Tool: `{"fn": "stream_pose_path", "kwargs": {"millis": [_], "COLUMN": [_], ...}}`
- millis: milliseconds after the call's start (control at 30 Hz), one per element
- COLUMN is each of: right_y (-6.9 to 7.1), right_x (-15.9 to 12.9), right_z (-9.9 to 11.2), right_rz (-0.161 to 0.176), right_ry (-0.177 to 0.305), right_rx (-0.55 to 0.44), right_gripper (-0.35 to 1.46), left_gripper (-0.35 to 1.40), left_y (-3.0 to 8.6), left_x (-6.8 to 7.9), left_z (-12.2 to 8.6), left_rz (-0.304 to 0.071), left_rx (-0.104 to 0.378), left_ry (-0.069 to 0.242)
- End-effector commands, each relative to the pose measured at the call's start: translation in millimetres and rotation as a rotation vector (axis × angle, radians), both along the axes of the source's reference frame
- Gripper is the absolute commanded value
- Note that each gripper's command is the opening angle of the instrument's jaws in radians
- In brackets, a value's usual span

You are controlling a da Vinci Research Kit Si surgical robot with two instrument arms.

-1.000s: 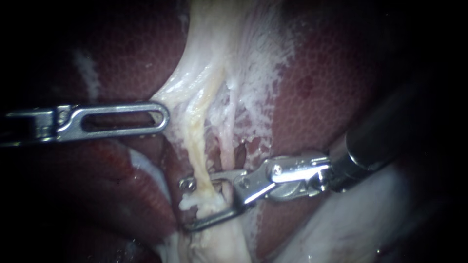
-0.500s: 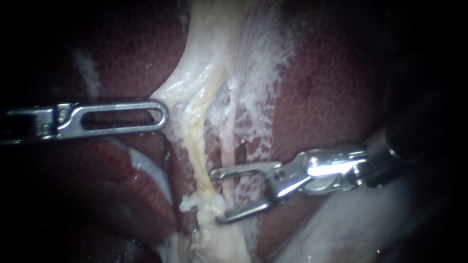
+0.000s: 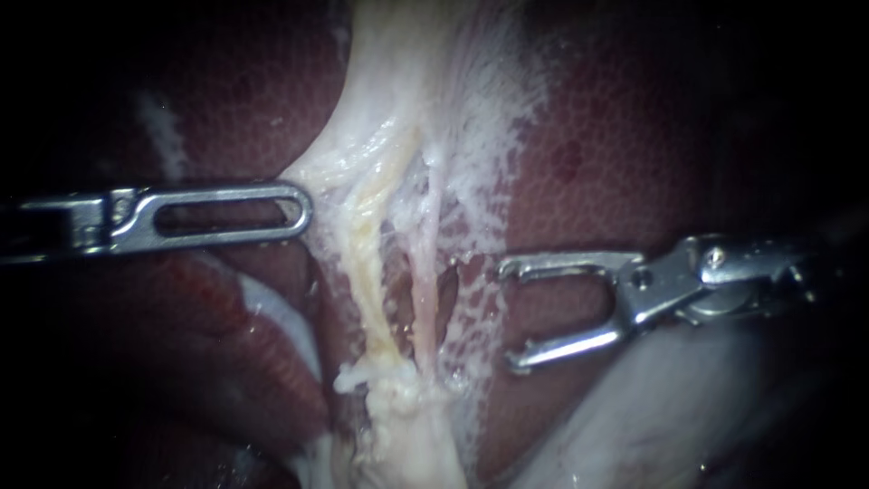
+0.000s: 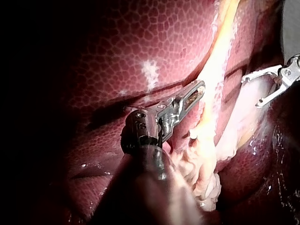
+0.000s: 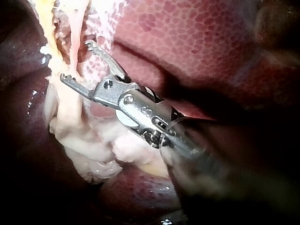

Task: Going back first clip left tube

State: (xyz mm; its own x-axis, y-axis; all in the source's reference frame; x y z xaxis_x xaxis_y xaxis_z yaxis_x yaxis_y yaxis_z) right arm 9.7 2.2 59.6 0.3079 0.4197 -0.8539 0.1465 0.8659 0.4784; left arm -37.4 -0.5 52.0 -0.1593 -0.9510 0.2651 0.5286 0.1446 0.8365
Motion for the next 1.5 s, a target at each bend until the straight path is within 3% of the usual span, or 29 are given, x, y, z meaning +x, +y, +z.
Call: {"fn": "stream_pose_path", "kwargs": {"millis": [33, 167, 633, 867, 1133, 1500], "right_y": [0.3, 0.9, 0.9, 0.8, 0.8, 0.8], "right_x": [-0.4, -1.1, -1.2, -1.2, -1.2, -1.2], "right_z": [-0.4, -0.9, -0.9, -0.9, -0.9, -0.9], "right_rz": [-0.002, 0.006, 0.005, 0.005, 0.005, 0.006], "right_ry": [0.002, 0.008, 0.009, 0.009, 0.008, 0.008], "right_rx": [-0.005, -0.004, -0.01, -0.01, -0.01, -0.01], "right_gripper": [0.6, 0.6, 0.6, 0.6, 0.6, 0.6], "left_gripper": [-0.35, -0.35, -0.35, -0.35, -0.35, -0.35], "left_y": [0.0, 0.0, 0.2, -0.4, -2.1, -2.1], "left_x": [0.0, 0.0, -0.1, -1.6, -3.8, -4.1], "left_z": [0.0, 0.1, 1.6, 3.5, 5.4, 6.1], "left_rz": [0.0, 0.0, -0.001, 0.031, 0.066, 0.072], "left_rx": [-0.001, -0.001, -0.005, -0.003, -0.009, -0.011], "left_ry": [0.0, 0.0, 0.002, -0.026, -0.051, -0.059]}}
